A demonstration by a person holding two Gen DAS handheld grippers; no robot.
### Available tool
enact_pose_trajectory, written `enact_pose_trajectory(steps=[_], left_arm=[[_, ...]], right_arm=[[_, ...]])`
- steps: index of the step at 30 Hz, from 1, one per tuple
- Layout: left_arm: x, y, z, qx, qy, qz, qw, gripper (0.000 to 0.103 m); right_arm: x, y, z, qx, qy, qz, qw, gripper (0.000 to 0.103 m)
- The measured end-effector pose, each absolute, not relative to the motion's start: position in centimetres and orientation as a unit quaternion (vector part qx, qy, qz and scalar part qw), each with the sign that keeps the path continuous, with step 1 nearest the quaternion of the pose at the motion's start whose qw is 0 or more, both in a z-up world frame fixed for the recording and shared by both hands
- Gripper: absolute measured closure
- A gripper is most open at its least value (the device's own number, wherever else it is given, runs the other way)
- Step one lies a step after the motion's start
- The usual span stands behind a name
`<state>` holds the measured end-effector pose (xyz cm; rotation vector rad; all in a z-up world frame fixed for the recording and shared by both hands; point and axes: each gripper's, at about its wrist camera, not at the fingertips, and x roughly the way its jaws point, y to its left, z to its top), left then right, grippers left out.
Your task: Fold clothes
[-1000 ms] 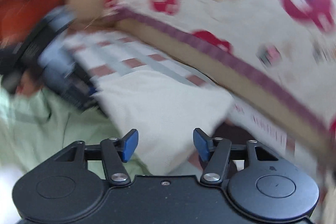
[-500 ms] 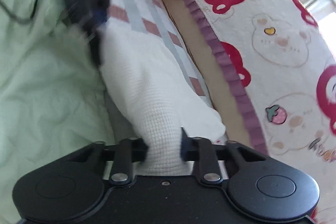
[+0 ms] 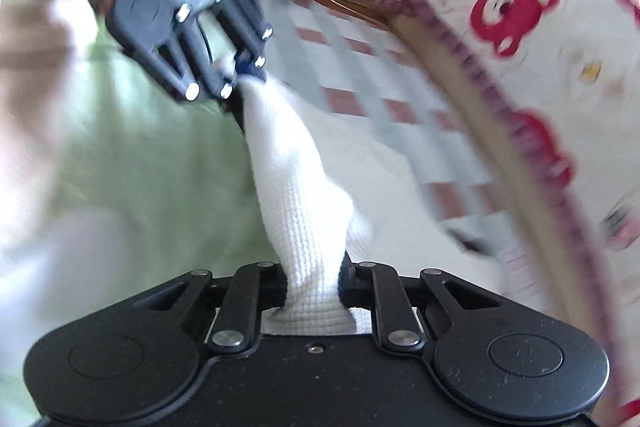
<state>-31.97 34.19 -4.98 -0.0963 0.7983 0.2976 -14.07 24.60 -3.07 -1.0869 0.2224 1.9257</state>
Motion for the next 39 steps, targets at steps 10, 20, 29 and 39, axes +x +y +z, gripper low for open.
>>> enact_pose_trajectory(steps=[10,20,29,39], left_arm=[[-33.6,33.4,-7.4,-0.006,0.318,0.066,0.946,0.047],[-30.8,44.5,-5.7,-0.164,0.302,0.115,0.932,0.085],[-24.3,56.3,-11.4,-0.319,0.334,0.153,0.874,0.085],[-24.8,58.6,-13.3,-0.385,0.307,0.169,0.854,0.085]], right_arm=[[-9.1,27.6,-1.1,-0.362,0.169,0.785,0.474,0.084],[-1.2,35.7,-1.4,-0.282,0.333,0.793,0.425,0.081],[8.8,44.2,-10.9,-0.082,0.557,0.695,0.447,0.054],[10.1,35.7,-11.5,0.116,0.548,0.623,0.547,0.036]])
